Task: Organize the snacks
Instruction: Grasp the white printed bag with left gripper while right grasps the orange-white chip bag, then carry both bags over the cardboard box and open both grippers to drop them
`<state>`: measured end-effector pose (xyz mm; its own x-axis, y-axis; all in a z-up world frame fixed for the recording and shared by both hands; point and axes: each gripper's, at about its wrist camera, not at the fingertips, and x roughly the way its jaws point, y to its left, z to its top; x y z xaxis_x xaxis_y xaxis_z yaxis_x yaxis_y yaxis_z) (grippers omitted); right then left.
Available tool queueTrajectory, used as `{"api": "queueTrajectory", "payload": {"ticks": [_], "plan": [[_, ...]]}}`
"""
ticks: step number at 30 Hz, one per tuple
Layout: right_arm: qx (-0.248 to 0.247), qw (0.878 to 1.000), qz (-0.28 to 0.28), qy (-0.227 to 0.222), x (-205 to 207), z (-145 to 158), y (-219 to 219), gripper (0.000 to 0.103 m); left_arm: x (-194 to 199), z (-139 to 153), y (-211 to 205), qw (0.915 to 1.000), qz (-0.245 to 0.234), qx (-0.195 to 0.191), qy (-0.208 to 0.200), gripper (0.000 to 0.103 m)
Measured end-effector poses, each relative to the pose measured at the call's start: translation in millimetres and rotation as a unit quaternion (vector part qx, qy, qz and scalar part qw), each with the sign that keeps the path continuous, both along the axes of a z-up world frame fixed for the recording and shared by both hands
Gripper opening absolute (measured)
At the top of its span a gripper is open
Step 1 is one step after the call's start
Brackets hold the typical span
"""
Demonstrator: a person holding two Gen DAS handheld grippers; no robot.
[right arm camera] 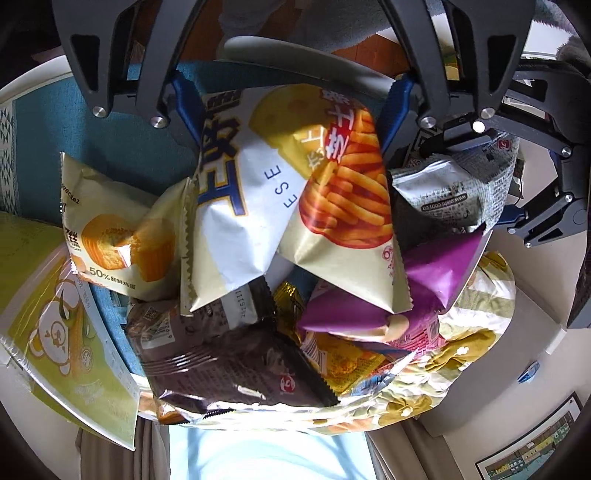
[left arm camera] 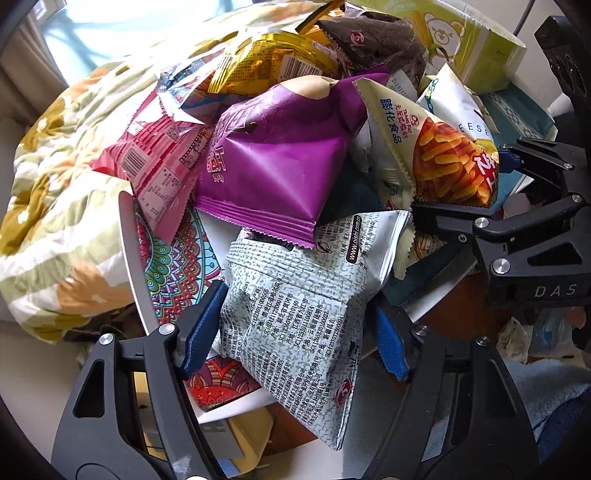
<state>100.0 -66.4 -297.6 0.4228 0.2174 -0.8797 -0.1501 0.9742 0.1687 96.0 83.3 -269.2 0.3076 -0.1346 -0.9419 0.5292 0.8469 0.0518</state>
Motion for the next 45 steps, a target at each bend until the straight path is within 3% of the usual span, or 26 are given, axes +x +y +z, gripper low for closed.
{"api": "queueTrajectory", "payload": {"ticks": [7,14,22,25,26,30,35,45], "plan": [[0.001,1.000,-0.009,-0.023,-7.8,30.2,-9.2,0.075,-18.4,30.9,-2.7,0.9998,-0.004,-0.013,-0.014,0.071],[-0.006,0.998,-0.024,-0.052,-17.6,70.8,-11.8,0.075,-33.9,74.0,-14.4,0.9979,-0.015,-0.051,-0.038,0.071],[-0.027,0.994,-0.067,-0.084,-20.7,130.2,-55.1,0.075,-30.2,121.0,-47.4,0.9918,-0.041,-0.091,-0.080,0.069],[-0.032,0.991,-0.085,-0.095,-16.0,147.0,-79.1,0.076,-23.7,129.4,-69.8,0.9902,-0.045,-0.095,-0.092,0.063],[-0.030,0.991,-0.089,-0.098,-13.9,151.9,-87.4,0.076,-19.7,129.8,-77.3,0.9899,-0.043,-0.098,-0.093,0.057],[-0.008,0.990,-0.096,-0.107,-4.9,157.6,-122.7,0.076,4.4,121.3,-112.6,0.9904,-0.016,-0.118,-0.071,0.054],[0.014,0.991,-0.072,-0.108,12.1,155.8,-164.4,0.076,27.2,119.3,-138.4,0.9884,0.054,-0.128,-0.062,0.053],[0.027,0.991,-0.025,-0.125,68.8,184.9,-255.1,0.076,82.5,168.4,-220.1,0.9729,0.120,-0.157,-0.121,0.053]]}}
